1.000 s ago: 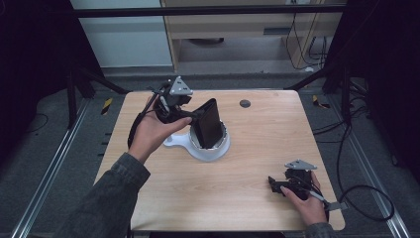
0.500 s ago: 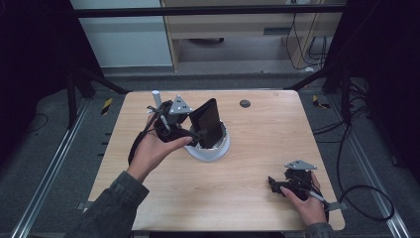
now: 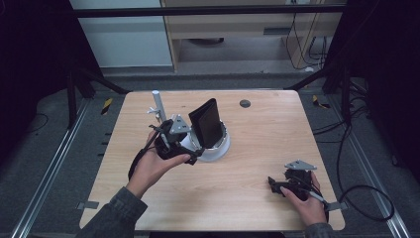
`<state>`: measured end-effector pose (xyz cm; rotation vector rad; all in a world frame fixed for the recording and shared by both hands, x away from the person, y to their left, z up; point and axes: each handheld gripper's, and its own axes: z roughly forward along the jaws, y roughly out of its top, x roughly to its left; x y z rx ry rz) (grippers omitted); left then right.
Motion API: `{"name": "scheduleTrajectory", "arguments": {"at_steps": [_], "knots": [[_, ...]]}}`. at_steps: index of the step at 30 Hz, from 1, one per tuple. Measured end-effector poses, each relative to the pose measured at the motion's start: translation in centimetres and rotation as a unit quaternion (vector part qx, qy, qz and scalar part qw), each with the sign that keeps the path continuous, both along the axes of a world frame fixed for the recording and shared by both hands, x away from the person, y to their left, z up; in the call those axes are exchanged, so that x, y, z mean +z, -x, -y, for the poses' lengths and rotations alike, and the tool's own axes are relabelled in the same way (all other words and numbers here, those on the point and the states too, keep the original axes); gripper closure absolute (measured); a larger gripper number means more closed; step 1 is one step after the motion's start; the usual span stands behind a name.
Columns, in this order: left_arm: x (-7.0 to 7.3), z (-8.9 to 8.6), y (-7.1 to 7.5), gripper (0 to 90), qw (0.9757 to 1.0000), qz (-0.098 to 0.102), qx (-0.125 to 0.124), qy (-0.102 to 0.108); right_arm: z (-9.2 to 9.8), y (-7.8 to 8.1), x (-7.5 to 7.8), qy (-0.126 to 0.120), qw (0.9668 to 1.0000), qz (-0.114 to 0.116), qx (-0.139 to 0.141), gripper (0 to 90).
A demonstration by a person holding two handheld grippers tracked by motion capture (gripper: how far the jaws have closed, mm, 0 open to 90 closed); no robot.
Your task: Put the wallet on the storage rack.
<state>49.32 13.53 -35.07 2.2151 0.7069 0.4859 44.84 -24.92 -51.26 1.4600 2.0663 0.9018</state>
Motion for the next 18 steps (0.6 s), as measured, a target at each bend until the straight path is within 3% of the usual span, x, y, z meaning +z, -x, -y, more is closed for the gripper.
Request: {"name": "scheduleTrajectory", "arguments": {"at_steps": [13,18], "knots": [[-5.0,0.1,1.4,5.3,0.9981,-0.040,-0.032,-0.036,0.0,0.0,0.0,0.003,1.0000,0.000,0.001,2.4],[-6.6,-0.3,1.7,5.2,0.9971,-0.054,-0.037,-0.038,0.0,-0.1,0.0,0.004,1.0000,0.001,0.003,2.1]]}}
